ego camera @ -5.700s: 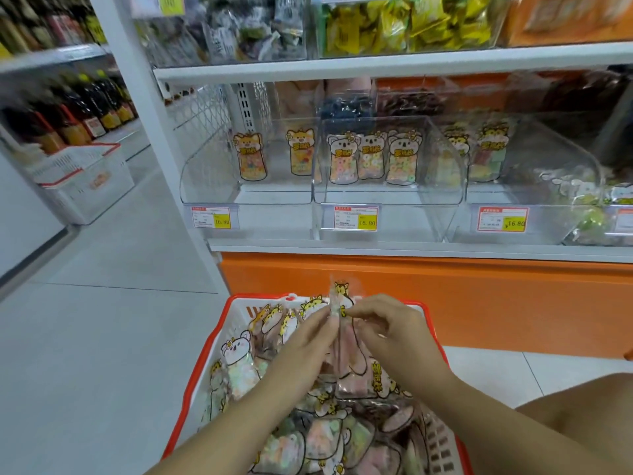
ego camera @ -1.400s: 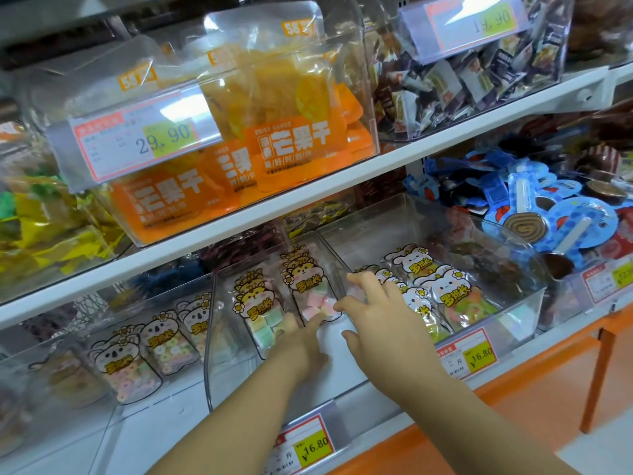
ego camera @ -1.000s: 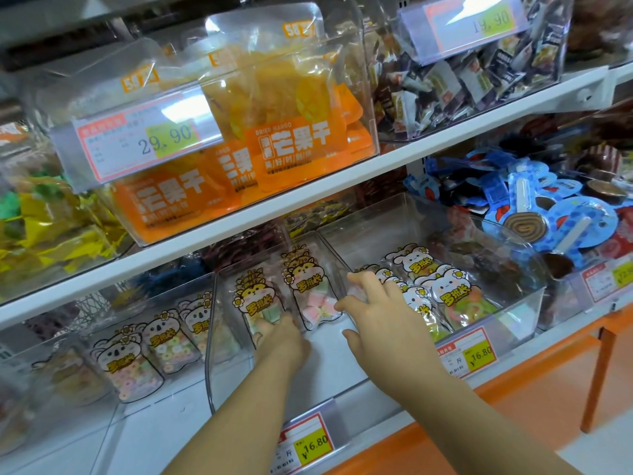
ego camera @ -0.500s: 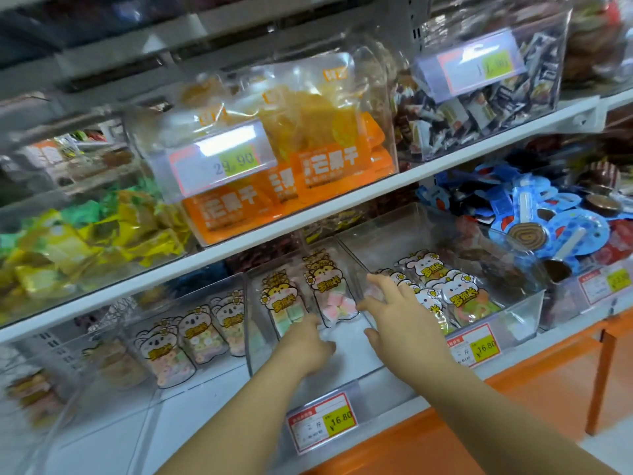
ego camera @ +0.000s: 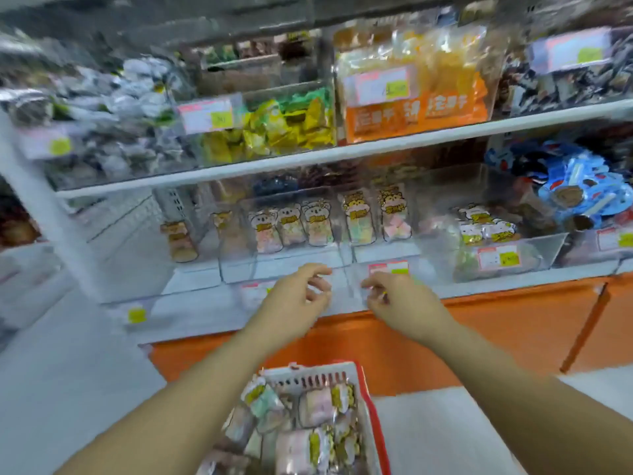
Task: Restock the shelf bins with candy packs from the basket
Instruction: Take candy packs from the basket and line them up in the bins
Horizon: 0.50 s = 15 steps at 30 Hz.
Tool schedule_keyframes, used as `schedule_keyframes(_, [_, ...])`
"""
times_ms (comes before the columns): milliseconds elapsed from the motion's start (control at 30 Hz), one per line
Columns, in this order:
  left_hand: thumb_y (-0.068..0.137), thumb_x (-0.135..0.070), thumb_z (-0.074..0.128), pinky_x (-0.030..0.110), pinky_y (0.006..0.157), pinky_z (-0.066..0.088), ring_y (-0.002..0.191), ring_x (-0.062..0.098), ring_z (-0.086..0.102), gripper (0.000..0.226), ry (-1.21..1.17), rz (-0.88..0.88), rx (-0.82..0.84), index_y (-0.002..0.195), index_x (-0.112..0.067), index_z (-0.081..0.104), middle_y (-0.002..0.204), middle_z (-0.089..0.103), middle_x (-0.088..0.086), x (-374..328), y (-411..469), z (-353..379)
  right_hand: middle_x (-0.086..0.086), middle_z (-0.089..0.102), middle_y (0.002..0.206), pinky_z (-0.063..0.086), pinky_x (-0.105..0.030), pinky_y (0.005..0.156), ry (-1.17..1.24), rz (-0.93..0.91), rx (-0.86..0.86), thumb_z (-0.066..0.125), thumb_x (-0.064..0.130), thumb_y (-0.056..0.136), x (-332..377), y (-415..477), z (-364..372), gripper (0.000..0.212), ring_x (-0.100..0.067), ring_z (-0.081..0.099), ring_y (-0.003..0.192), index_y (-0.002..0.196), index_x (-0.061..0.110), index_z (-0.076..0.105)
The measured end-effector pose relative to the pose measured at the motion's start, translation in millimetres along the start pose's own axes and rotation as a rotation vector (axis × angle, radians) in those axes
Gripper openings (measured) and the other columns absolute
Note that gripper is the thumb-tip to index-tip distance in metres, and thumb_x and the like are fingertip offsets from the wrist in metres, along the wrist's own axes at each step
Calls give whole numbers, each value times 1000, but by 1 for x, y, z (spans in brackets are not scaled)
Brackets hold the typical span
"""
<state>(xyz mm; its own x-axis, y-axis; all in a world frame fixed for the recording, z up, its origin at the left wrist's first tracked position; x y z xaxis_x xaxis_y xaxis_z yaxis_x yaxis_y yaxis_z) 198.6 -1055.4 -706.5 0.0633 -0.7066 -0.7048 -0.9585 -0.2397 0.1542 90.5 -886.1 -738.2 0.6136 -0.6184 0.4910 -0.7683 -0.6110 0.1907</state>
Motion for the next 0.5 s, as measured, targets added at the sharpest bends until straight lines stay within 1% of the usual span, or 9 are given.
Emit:
schedule_keyframes(67, [97,-8,59,13,66,43,70,0,56,26,4,-45,-21,114,-27,56,97,62,-4,36,-44,-12,2,69,108,52,-36,84,-12,-49,159,57,25,91,20,-14,34,27,-21,62,100,117,23,66])
schedule_keyframes(133, [96,-5,60,12,66,46,69,-4,58,23,11,-135,-48,112,-21,61,91,62,-7,75,-84,-25,0,69,111,52,-37,86,-60,-105,304,56,27,91,40,-23,65,24,-22,62,105,112,22,66])
schedule_keyframes(167, [95,-4,61,17,69,51,73,-1,60,24,3,-185,-66,111,-22,62,91,63,-7,94,-101,-31,1,70,112,52,-36,87,-84,-129,358,56,29,90,48,-26,78,25,-22,63,105,113,24,66])
schedule_keyframes(233, [95,-5,62,31,75,56,86,16,67,26,-12,-283,-83,110,-27,60,93,64,-7,131,-131,-40,1,69,118,50,-32,87,-128,-132,480,58,31,91,58,-32,104,31,-21,62,107,121,25,64])
schedule_keyframes(267, [96,-10,62,29,74,55,90,18,68,24,8,-324,-65,113,-27,60,96,64,-8,147,-144,-42,0,67,119,48,-30,84,-153,-124,541,60,32,93,62,-35,116,33,-21,61,108,124,23,62])
schedule_keyframes(333, [97,-18,61,23,74,52,91,12,68,24,59,-363,-14,119,-28,60,101,64,-11,174,-163,-44,-2,66,119,42,-26,77,-194,-96,637,61,30,93,66,-41,139,36,-21,61,107,127,18,60])
schedule_keyframes(367, [97,-19,60,20,74,51,89,9,67,26,87,-385,3,120,-30,60,103,65,-12,189,-168,-43,-2,67,118,43,-26,77,-192,-76,672,62,29,92,66,-43,150,37,-19,61,107,128,18,60])
schedule_keyframes(433, [96,-21,60,17,75,50,88,7,65,25,141,-439,48,117,-33,61,102,67,-12,214,-175,-38,2,66,121,46,-27,88,-207,-50,735,63,31,90,64,-44,175,41,-15,60,108,129,20,60])
schedule_keyframes(500, [89,-30,63,32,88,52,101,13,64,20,209,-494,151,107,-39,61,108,65,-10,241,-178,-28,2,63,126,47,-30,96,-244,-53,796,64,34,90,61,-43,198,43,-15,59,111,130,22,58])
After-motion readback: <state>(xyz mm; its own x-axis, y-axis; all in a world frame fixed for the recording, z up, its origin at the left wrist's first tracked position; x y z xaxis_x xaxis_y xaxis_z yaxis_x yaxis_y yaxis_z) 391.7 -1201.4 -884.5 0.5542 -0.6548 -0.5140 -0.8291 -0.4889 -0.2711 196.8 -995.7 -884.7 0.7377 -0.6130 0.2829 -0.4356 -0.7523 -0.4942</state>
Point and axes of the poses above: each hand's wrist, its own y-axis towards the middle knuckle, its own z-axis out of the palm, x = y × z, the point moved 2 cm from there along y, towards the middle knuckle
